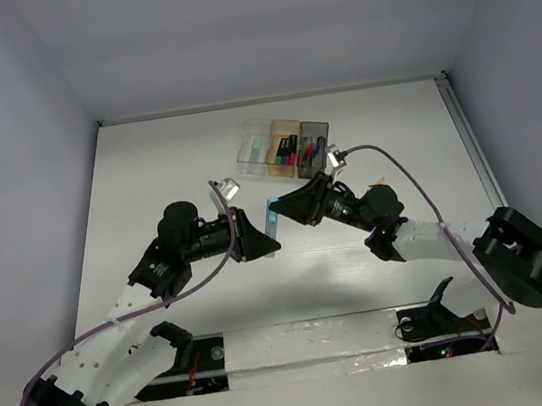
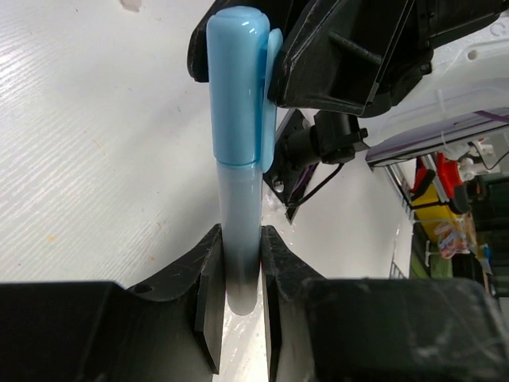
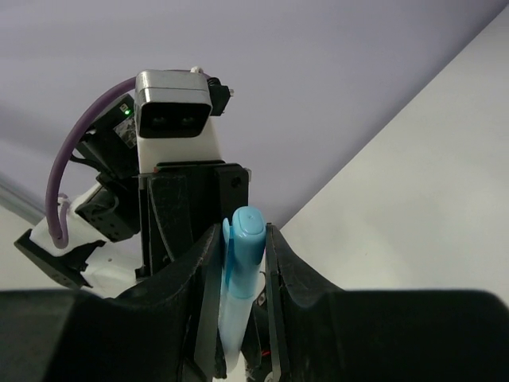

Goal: Sort the stationery into containers
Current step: Close the pen cap on the pen.

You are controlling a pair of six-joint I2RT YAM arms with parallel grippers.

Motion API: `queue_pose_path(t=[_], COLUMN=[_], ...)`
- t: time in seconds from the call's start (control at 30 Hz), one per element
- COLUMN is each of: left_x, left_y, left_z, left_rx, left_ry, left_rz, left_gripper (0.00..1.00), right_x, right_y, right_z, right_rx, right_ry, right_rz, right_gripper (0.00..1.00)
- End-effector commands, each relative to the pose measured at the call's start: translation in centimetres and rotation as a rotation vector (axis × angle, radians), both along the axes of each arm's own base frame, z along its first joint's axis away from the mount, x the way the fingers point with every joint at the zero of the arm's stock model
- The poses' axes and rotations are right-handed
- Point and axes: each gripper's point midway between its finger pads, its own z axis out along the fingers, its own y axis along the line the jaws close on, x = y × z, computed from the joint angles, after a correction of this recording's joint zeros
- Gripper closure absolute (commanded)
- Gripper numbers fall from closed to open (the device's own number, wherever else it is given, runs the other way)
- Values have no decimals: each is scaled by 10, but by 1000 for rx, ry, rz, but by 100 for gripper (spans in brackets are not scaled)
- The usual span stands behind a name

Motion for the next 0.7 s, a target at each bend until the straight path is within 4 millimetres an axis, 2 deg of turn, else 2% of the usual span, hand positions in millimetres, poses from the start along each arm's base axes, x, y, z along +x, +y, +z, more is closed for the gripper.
queue_pose_path(t=[0.0, 0.1, 0.23, 0.43, 0.5, 0.53, 0.63, 0.67], left_x=[44, 53, 59, 62, 61, 60, 63, 64], left_y=[33, 36, 29, 29, 28, 27, 25, 24], left_z=[220, 213, 196, 178, 169, 165, 140, 125], left_rx=[-450, -436, -444, -440, -443, -449, -424, -403], left_ry=[-653, -632, -572, -541, -529, -512, -457, -427], left_rz=[265, 287, 262, 274, 266, 263, 264, 260], left_gripper=[100, 100, 100, 100, 100, 100, 100, 100], right_x=[-128, -133, -139, -138, -131, -124, -101, -89], right_y=[-6, -8, -1, 1, 5, 10, 20, 25], right_z=[-156, -157, -154, -134, -122, -110, -84, -67], right_rx=[-456, -467, -484, -433, -411, -390, -348, -321], right_ry=[313, 311, 284, 246, 217, 189, 139, 108], right_rz=[488, 497, 525, 521, 481, 459, 352, 315], right_gripper=[100, 100, 100, 100, 100, 100, 100, 100])
